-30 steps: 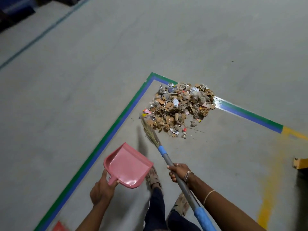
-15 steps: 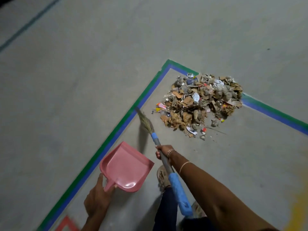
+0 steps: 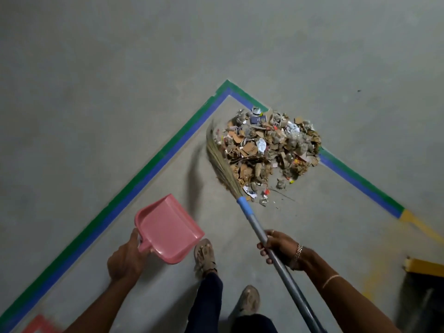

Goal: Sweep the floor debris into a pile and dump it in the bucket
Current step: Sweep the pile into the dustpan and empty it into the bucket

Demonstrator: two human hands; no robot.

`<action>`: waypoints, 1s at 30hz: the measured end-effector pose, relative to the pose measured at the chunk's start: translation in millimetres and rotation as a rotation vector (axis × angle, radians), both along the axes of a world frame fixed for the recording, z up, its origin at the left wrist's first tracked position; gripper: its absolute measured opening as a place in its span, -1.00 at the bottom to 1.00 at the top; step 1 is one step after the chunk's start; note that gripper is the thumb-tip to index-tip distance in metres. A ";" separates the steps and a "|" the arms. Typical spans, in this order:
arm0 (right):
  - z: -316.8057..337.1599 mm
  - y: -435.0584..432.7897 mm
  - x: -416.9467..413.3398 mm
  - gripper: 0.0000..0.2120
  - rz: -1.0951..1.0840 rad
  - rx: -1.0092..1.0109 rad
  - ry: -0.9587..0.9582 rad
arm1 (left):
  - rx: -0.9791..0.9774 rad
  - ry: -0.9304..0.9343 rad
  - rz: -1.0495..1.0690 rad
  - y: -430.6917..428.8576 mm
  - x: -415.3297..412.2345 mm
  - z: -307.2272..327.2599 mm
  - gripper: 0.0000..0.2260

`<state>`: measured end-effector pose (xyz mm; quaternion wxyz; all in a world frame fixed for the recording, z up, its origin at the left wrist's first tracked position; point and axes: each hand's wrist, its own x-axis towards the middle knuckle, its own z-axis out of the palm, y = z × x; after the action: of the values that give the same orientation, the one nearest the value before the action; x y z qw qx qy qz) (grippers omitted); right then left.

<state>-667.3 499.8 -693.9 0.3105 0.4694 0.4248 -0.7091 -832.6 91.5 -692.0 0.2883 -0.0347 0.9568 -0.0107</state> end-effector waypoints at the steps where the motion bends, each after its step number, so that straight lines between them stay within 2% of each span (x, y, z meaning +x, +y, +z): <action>1: 5.6 5.5 14.4 -0.59 0.088 0.064 -0.047 | 0.010 -0.013 -0.005 6.8 -0.8 -3.0 -0.30; 4: 6.8 14.8 50.2 -0.77 0.228 0.338 -0.131 | 0.005 -0.049 -0.008 29.0 -3.0 -9.0 -0.33; 6: 0.5 21.9 62.5 -0.93 0.249 0.450 -0.071 | -0.008 -0.074 -0.024 48.9 -4.6 -13.2 -0.37; 9: -16.6 40.8 73.0 -0.87 0.341 0.639 0.062 | -0.025 -0.111 -0.041 79.0 -5.5 -22.9 -0.43; 11: -31.6 55.7 77.9 -0.82 0.390 0.724 0.083 | -0.018 -0.111 -0.028 95.8 -6.6 -35.2 -0.43; 19: -87.2 158.2 91.8 -0.81 0.423 0.984 -0.038 | 0.038 -0.074 0.031 178.5 -17.8 -113.0 -0.38; 23: -154.1 232.7 90.0 -0.76 0.444 1.102 -0.028 | 0.077 -0.071 0.076 215.1 -19.1 -199.1 -0.36; 26: -203.9 278.4 83.3 -0.56 0.504 1.156 0.053 | 0.099 -0.061 0.117 231.9 -22.2 -270.4 -0.42; 30: -263.7 323.4 75.2 -0.42 0.653 1.091 0.042 | 0.095 -0.061 0.168 232.9 -24.7 -349.7 -0.44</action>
<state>-592.1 823.2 -957.6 0.2184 0.3922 0.8523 -0.2685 -857.4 324.3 -1041.8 0.3185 -0.1009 0.9408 0.0581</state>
